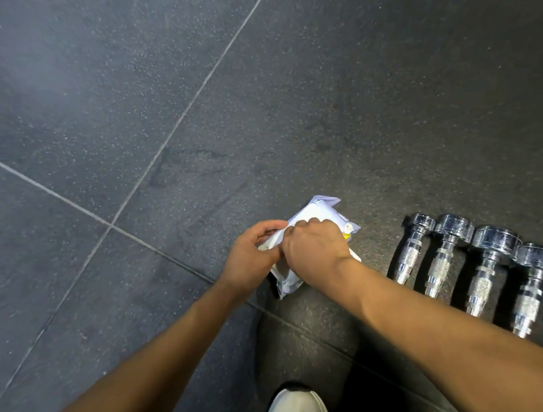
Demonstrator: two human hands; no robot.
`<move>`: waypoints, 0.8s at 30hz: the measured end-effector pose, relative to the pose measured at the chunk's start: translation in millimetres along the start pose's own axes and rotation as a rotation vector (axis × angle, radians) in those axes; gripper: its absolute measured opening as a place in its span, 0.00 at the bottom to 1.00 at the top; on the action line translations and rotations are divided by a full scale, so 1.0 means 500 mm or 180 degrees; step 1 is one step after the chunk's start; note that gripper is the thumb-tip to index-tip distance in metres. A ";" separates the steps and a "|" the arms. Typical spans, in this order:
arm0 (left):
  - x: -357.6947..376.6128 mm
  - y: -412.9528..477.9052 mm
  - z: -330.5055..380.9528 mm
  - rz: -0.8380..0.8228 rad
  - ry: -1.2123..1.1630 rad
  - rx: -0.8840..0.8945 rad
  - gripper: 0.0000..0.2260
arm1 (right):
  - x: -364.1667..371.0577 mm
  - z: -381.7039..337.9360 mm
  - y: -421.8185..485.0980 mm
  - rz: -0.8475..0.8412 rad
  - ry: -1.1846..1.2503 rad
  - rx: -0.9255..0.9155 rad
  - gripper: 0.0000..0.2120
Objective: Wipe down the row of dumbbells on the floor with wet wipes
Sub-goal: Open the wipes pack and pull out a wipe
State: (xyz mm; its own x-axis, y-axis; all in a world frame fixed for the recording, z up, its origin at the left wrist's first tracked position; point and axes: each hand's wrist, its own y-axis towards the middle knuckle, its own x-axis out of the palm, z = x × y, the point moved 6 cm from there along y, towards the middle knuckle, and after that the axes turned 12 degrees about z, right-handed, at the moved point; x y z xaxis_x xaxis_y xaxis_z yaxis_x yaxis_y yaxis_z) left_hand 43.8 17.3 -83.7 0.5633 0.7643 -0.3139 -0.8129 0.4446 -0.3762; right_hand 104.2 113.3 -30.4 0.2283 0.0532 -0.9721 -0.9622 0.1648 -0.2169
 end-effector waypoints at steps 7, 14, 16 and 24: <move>0.000 0.000 -0.002 0.0004 0.0037 -0.0003 0.17 | -0.005 -0.007 0.012 -0.0085 0.0190 -0.0004 0.09; 0.003 0.005 0.003 -0.0024 -0.0184 -0.0181 0.17 | 0.021 0.027 0.027 -0.0320 0.0717 0.0487 0.10; 0.005 0.010 0.004 -0.0011 -0.0198 -0.0280 0.17 | 0.025 0.036 0.025 -0.0269 0.0868 0.0589 0.10; 0.013 0.013 0.012 0.0042 -0.0117 -0.0410 0.16 | 0.029 0.044 -0.002 0.0371 0.1199 0.0647 0.12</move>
State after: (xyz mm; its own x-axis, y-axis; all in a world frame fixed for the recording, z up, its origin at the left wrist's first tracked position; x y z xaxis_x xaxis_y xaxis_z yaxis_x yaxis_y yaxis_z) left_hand 41.1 27.8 -82.8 0.5450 0.7873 -0.2883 -0.7931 0.3725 -0.4819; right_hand 111.7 135.4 -42.3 0.0137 -0.2735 -0.9618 -0.9209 0.3714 -0.1188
